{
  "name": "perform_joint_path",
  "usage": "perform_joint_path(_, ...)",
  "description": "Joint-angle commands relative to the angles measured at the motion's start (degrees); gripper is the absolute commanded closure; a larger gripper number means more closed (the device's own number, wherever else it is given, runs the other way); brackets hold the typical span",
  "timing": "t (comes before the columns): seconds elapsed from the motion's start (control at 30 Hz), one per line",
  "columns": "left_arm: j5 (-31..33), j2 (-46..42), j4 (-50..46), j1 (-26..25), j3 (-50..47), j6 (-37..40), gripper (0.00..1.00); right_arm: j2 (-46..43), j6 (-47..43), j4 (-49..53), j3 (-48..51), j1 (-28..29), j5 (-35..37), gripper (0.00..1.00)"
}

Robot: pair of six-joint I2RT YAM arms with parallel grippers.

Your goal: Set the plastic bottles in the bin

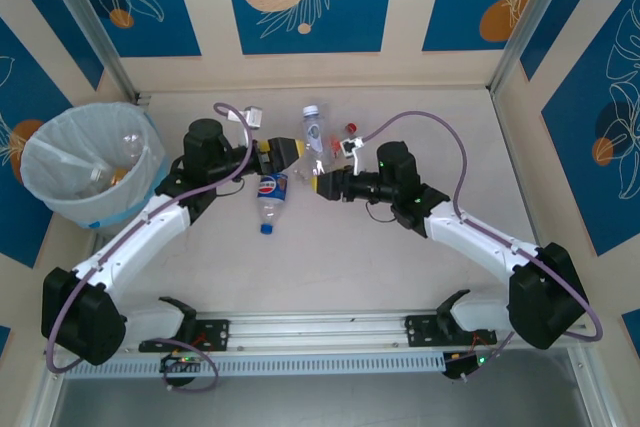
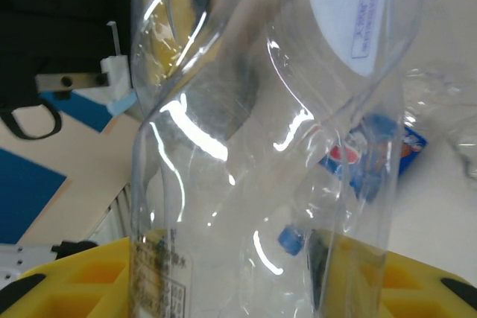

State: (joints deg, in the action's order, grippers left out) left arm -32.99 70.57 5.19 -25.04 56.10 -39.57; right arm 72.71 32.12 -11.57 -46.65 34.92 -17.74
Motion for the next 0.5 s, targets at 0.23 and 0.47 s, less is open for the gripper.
perform_joint_path(0.23,-0.8,4.1,2.3,-0.3,5.2,-0.4,0.01,3.4,-5.2,1.6,-6.5,5.6,-0.5,0.68)
perform_joint_path(0.47,1.4,2.2,7.9,-0.3,0.9,-2.2,0.23,7.1,-5.4,0.2,-8.1,7.8,1.0,0.67)
